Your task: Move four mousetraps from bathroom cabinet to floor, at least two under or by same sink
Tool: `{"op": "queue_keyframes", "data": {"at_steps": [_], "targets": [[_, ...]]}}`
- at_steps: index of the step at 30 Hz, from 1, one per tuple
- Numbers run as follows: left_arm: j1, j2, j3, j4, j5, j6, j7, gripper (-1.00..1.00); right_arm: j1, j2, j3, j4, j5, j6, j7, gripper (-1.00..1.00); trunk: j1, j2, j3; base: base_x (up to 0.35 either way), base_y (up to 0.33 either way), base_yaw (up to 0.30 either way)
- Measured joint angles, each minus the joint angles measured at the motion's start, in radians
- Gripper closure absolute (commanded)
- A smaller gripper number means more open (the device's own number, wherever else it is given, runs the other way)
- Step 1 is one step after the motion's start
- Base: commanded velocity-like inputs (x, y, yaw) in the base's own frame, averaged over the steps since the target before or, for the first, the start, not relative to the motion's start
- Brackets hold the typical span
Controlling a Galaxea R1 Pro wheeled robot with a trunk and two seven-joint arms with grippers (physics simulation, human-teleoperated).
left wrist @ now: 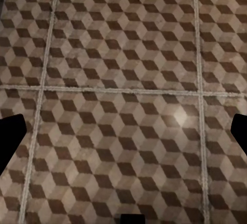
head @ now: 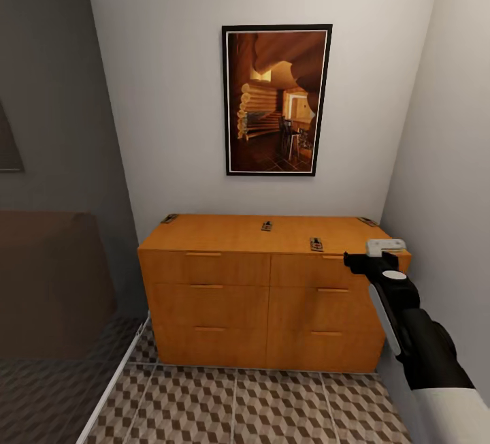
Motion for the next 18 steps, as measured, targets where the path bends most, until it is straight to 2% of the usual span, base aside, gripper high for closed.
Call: {"op": "queue_keyframes", "data": {"at_steps": [2, 8, 9, 13, 14, 18], "targets": [[0.0, 0.0, -0.001, 0.001, 0.0, 0.0, 0.0, -1.0, -0.06, 0.0, 0.0, 0.003, 0.0, 0.026, 0.001, -1.0, 0.0, 0.0, 0.0, 0.0, 0.0, 0.0], [0.0, 0.0, -0.001, 0.002, 0.0, 0.0, 0.0, -1.0, -0.166, 0.0, 0.0, 0.042, 0.0, 0.078, 0.003, -1.0, 0.0, 0.0, 0.0, 0.0, 0.0, 0.0], [0.0, 0.0, -0.001, 0.002, 0.0, 0.0, 0.0, -1.0, -0.207, 0.0, 0.0, 0.072, 0.0, 0.088, 0.003, -1.0, 0.0, 0.0, 0.0, 0.0, 0.0, 0.0], [0.0, 0.0, -0.001, 0.006, 0.0, 0.0, 0.0, -1.0, -0.297, 0.0, 0.001, 0.15, 0.0, 0.098, 0.004, -1.0, 0.0, 0.0, 0.0, 0.0, 0.0, 0.0], [0.0, 0.0, -0.001, 0.01, -0.001, 0.0, 0.0, -1.0, -0.338, 0.0, 0.001, 0.195, 0.0, 0.1, 0.003, -1.0, 0.0, 0.0, 0.0, 0.0, 0.0, 0.0], [0.0, 0.0, 0.0, 0.016, -0.001, -0.001, 0.0, -1.0, -0.437, 0.0, 0.002, 0.314, 0.0, 0.102, 0.004, -1.0, 0.0, 0.0, 0.0, 0.0, 0.0, 0.0]]}}
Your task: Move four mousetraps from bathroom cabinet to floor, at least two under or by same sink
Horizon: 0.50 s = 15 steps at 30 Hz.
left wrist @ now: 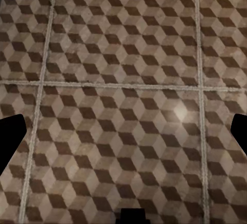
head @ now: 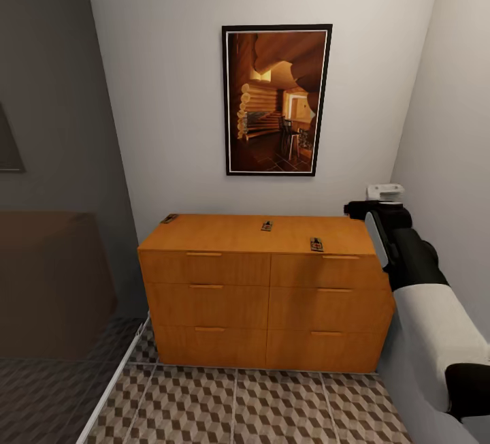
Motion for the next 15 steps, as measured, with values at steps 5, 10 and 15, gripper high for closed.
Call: {"op": "queue_keyframes", "data": {"at_steps": [5, 10, 15], "targets": [[0.0, 0.0, 0.0, 0.003, 0.0, -0.001, 0.0, -1.0, -0.125, 0.001, 0.004, 0.144, 0.0, 0.0, 0.001, -1.0, 0.0, 0.0, 0.0, 0.0, 0.0, 0.0], [0.0, 0.0, 0.0, 0.003, 0.0, -0.001, 0.0, -1.0, -0.202, 0.001, 0.011, 0.251, 0.015, -0.001, 0.002, -1.0, 0.0, 0.0, 0.0, 0.0, 0.0, 0.0], [0.0, 0.0, 0.0, 0.003, 0.0, -0.001, 0.0, -1.0, -0.268, 0.002, 0.015, 0.33, 0.036, -0.004, 0.012, -1.0, 0.0, 0.0, 0.0, 0.0, 0.0, 0.0]]}}
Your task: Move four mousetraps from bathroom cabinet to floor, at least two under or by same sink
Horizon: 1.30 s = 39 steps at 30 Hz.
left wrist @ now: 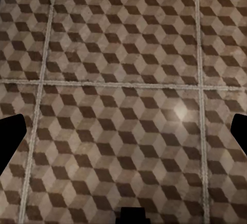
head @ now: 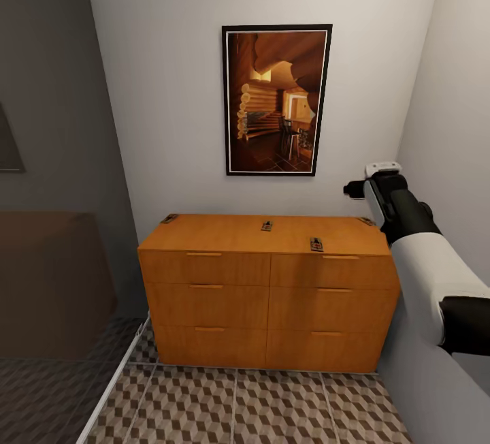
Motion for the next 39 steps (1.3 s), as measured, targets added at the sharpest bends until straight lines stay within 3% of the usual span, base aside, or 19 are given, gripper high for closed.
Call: {"op": "queue_keyframes", "data": {"at_steps": [2, 4, 8, 17, 22, 39], "targets": [[0.0, 0.0, 0.0, 0.0, 0.0, 0.0, 0.0, -1.0, -0.012, 0.001, 0.001, 0.013, 0.003, -0.002, 0.027, -1.0, 0.0, 0.0, 0.0, 0.0, 0.0, 0.0], [0.0, 0.0, 0.0, 0.001, 0.0, 0.0, 0.0, -1.0, -0.02, 0.0, 0.008, 0.021, 0.006, -0.004, 0.116, -1.0, 0.0, 0.0, 0.0, 0.0, 0.0, 0.0], [0.0, 0.0, 0.0, 0.001, 0.0, 0.0, 0.0, -1.0, -0.022, -0.001, 0.015, 0.024, 0.021, -0.004, 0.2, -1.0, 0.0, 0.0, 0.0, 0.0, 0.0, 0.0], [0.0, 0.0, 0.0, 0.009, 0.0, 0.0, 0.0, -1.0, -0.023, -0.006, 0.019, 0.022, 0.058, -0.004, 0.288, -1.0, 0.0, 0.0, 0.0, 0.0, 0.0, 0.0], [0.0, 0.0, 0.0, 0.01, 0.0, 0.0, 0.0, -1.0, -0.023, -0.033, 0.02, 0.021, 0.064, -0.004, 0.353, -1.0, 0.0, 0.0, 0.0, 0.0, 0.0, 0.0], [0.0, -0.002, 0.0, 0.011, -0.001, 0.001, 0.0, -1.0, -0.023, -0.038, 0.024, 0.027, 0.066, -0.039, 0.373, -1.0, 0.0, 0.0, 0.0, 0.0, -0.082, 0.0]]}}
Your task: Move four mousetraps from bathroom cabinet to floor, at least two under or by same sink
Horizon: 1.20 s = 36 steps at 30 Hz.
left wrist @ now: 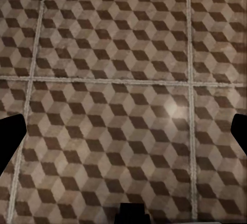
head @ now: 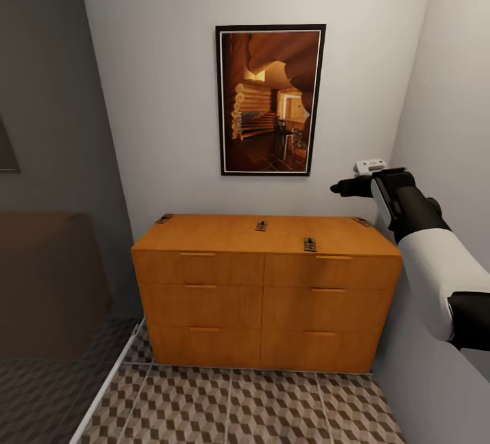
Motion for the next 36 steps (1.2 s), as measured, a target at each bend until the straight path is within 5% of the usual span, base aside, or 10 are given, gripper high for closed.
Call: {"op": "queue_keyframes", "data": {"at_steps": [24, 36], "targets": [[0.0, 0.002, 0.001, 0.0, 0.001, 0.0, 0.0, -1.0, 0.001, 0.0, -0.001, 0.221, 0.003, -0.171, 0.001, -1.0, 0.0, 0.0, 0.0, 0.059, -0.056, 0.0], [0.0, 0.002, 0.001, 0.0, 0.001, 0.0, 0.0, -1.0, 0.002, -0.002, -0.001, 0.252, 0.004, -0.201, 0.001, -1.0, 0.0, 0.0, 0.0, 0.146, -0.084, 0.0]]}}
